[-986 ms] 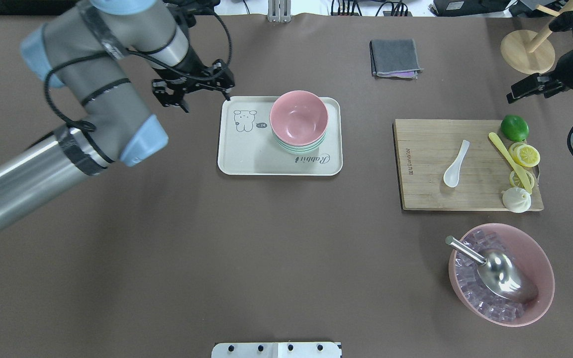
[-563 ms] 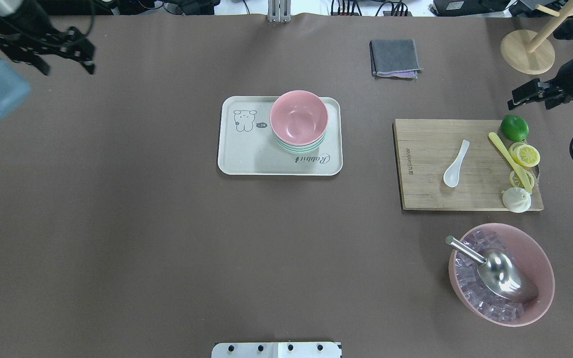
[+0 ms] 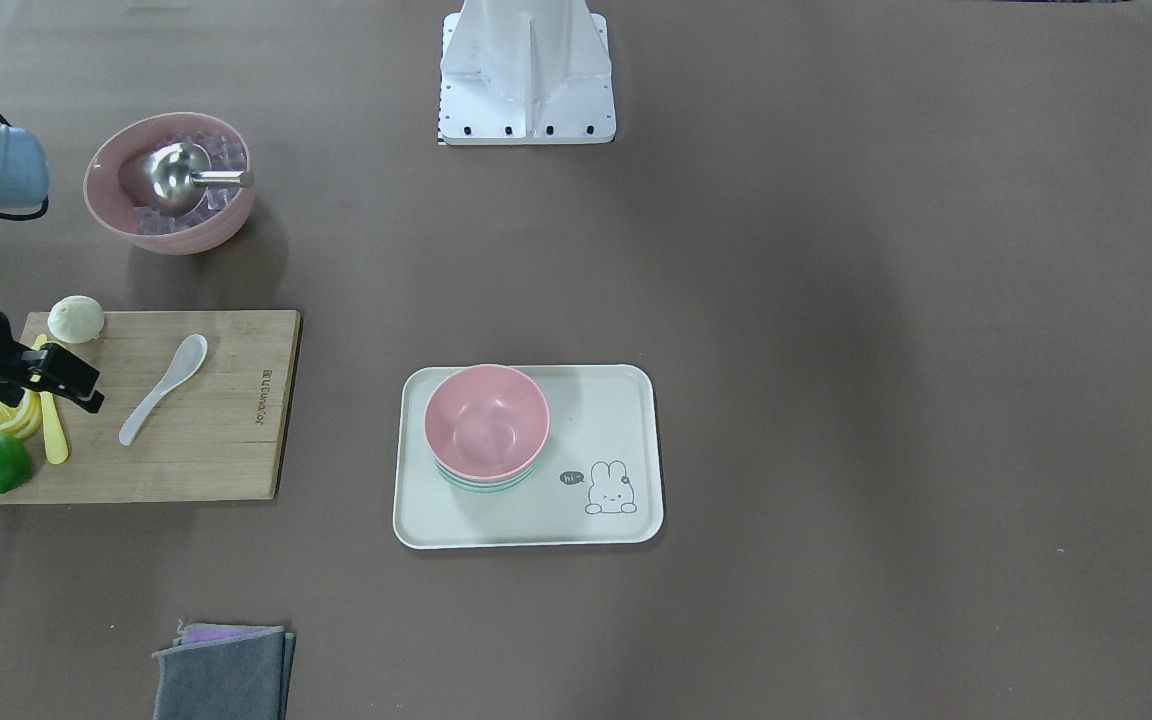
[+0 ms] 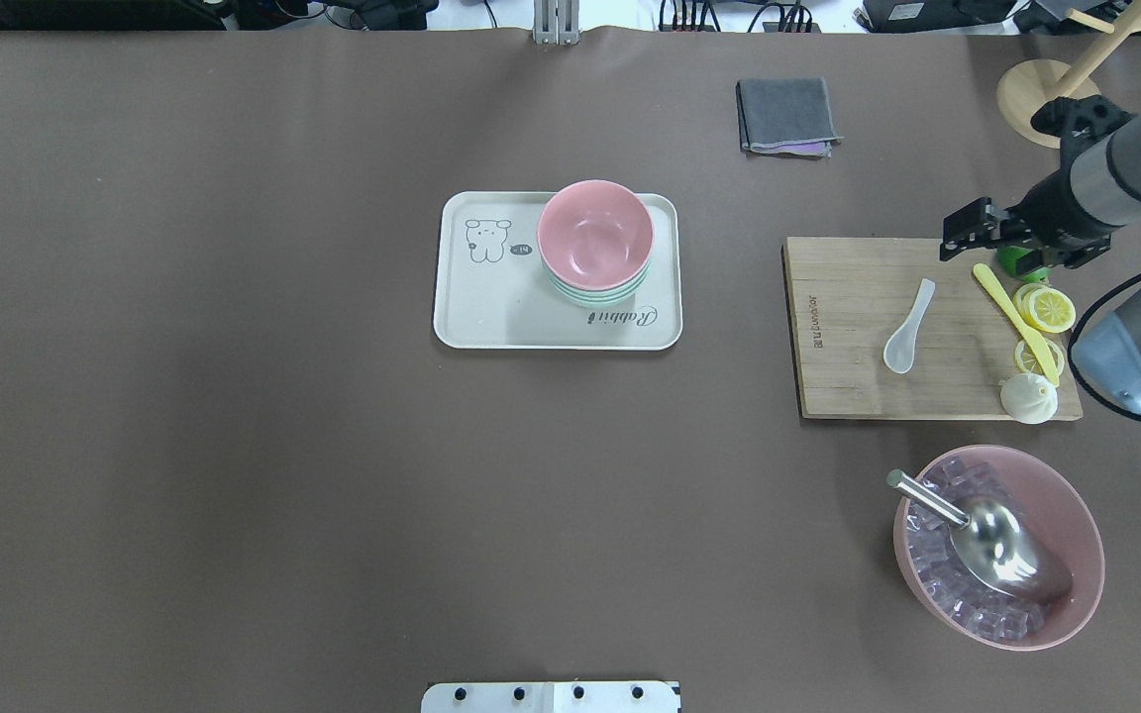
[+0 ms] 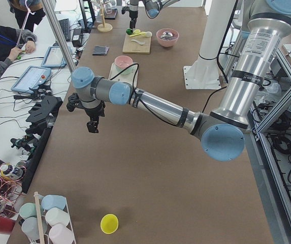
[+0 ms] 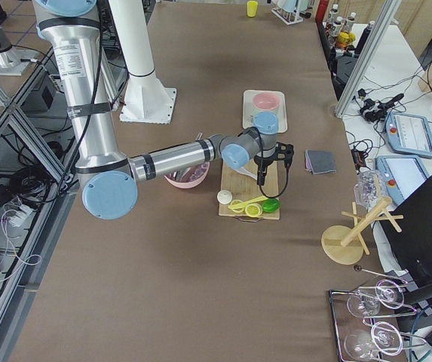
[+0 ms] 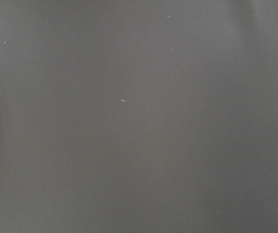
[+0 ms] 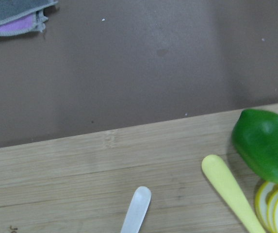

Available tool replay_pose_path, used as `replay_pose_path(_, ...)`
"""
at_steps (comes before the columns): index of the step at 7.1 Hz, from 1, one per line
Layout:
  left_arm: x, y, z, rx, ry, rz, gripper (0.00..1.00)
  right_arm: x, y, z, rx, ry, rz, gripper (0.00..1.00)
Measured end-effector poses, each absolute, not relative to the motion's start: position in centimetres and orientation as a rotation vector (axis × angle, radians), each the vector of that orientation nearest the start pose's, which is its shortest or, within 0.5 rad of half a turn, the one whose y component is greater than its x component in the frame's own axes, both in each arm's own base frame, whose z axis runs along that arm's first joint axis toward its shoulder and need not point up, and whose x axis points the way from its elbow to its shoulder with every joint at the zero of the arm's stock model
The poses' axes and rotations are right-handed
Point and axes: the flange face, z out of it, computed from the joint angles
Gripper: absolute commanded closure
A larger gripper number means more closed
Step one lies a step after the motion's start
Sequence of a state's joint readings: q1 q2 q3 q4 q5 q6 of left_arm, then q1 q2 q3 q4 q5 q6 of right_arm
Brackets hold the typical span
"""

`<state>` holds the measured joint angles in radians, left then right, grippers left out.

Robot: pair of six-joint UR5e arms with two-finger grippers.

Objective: Stack pink bowl on green and place spoon
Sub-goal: 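Grasp the white spoon on the cutting board with the right gripper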

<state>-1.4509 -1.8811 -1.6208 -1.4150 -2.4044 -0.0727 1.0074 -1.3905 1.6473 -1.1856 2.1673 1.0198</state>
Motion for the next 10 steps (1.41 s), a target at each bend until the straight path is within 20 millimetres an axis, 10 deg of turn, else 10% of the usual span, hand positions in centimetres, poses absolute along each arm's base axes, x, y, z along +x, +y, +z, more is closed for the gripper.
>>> replay_pose_path(3,0.6,-60.6,48.6,0.107,0.846,0.130,0.01,-30.2,-51.2,49.2,0.006,-0.783,0.351,0.44)
replay_pose_path(10,0.8,-60.1,49.5,0.095,0.848,0.129,0.01,-32.1,-50.2,49.6,-0.012,-0.764,0.373,0.73)
